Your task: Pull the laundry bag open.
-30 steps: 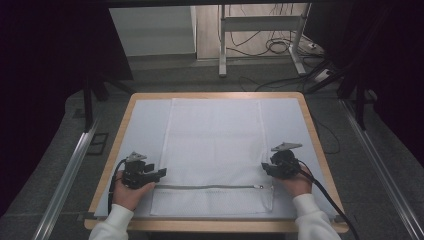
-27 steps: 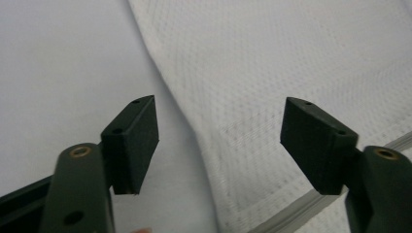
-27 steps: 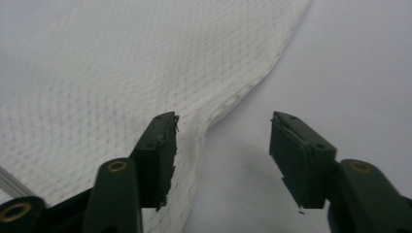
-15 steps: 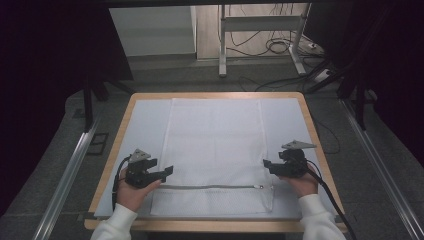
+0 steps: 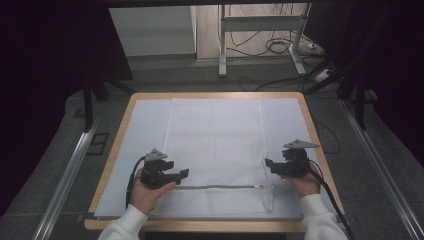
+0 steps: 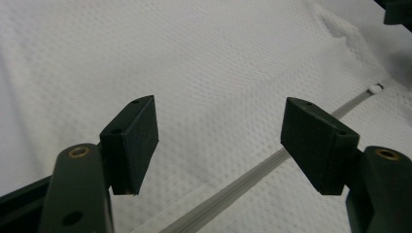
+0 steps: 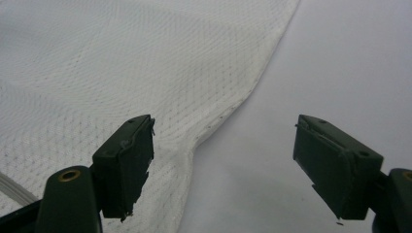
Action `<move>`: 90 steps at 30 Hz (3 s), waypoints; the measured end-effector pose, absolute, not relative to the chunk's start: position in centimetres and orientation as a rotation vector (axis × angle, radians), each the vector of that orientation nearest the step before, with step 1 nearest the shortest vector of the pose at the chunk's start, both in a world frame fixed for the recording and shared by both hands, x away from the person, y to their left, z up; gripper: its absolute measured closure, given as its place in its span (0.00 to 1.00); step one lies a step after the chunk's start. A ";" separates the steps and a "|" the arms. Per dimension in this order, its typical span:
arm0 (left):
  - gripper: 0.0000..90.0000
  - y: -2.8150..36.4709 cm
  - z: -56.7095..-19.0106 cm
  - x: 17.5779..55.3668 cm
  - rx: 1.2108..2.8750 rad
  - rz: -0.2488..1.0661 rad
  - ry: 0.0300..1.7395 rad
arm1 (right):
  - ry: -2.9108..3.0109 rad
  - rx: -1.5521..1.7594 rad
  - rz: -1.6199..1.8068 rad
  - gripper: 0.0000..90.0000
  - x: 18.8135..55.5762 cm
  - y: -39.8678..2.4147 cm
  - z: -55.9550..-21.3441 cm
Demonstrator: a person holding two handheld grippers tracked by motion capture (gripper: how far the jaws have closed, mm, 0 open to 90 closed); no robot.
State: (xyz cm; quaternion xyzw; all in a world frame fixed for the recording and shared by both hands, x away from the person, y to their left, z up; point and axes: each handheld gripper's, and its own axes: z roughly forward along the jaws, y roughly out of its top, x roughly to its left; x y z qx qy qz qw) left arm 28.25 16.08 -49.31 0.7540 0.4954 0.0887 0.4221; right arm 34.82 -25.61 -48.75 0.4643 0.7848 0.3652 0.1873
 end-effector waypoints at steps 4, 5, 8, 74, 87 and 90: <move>0.34 14.9 -49.1 28.3 1.895 0.199 1.218 | 2.212 1.300 1.022 0.24 34.9 -25.6 -48.7; 0.34 14.6 -49.1 28.3 1.891 0.183 1.210 | 2.212 1.297 1.019 0.24 34.9 -25.6 -48.7; 0.35 13.9 -49.1 28.3 1.902 0.169 1.196 | 2.210 1.278 0.999 0.24 34.9 -25.6 -48.7; 0.37 2.4 -48.9 28.2 2.060 0.010 0.958 | 2.171 1.341 0.997 0.26 34.8 -26.6 -48.2; 0.39 0.4 -49.5 28.9 2.072 -0.070 0.953 | 2.164 1.331 0.996 0.26 34.7 -26.5 -48.3; 0.40 0.0 -49.5 29.0 2.073 -0.070 0.951 | 2.162 1.318 0.993 0.27 34.7 -26.3 -48.2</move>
